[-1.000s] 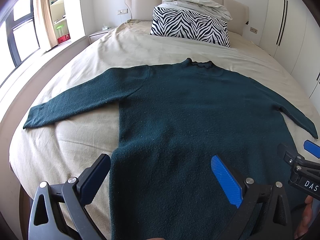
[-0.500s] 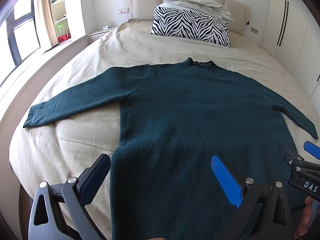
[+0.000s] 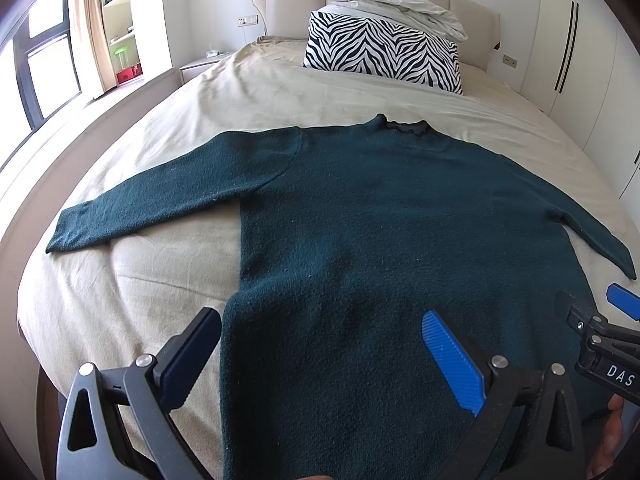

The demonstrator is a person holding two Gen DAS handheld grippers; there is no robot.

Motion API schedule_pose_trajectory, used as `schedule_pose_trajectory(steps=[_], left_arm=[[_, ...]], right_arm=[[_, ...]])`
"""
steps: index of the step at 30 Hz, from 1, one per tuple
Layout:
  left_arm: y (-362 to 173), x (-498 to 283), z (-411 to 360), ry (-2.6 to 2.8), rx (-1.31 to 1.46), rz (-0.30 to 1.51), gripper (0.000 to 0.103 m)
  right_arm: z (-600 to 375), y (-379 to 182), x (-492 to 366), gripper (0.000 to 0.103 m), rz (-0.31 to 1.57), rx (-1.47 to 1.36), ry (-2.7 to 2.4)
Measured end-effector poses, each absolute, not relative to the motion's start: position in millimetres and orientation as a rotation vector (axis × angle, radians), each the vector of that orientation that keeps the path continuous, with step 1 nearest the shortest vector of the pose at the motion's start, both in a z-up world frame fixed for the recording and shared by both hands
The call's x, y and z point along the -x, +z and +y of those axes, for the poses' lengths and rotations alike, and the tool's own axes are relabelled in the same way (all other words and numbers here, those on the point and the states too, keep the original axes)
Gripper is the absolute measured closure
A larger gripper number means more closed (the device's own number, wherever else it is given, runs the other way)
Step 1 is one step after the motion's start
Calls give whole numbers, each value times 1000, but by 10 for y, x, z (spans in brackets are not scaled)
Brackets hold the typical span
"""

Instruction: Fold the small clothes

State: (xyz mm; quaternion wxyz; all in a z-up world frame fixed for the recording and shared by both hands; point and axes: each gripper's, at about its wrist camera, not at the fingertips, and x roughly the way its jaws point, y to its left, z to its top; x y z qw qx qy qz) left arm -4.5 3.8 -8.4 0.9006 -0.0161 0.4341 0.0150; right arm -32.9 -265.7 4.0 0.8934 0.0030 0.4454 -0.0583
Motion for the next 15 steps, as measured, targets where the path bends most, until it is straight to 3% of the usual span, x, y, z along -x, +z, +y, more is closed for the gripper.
schedule_pose_trajectory(steps=[15], left_arm=[[-115, 52, 65, 30, 36, 900, 0]], right_arm=[[-2639, 3, 344, 0, 928, -6, -120]])
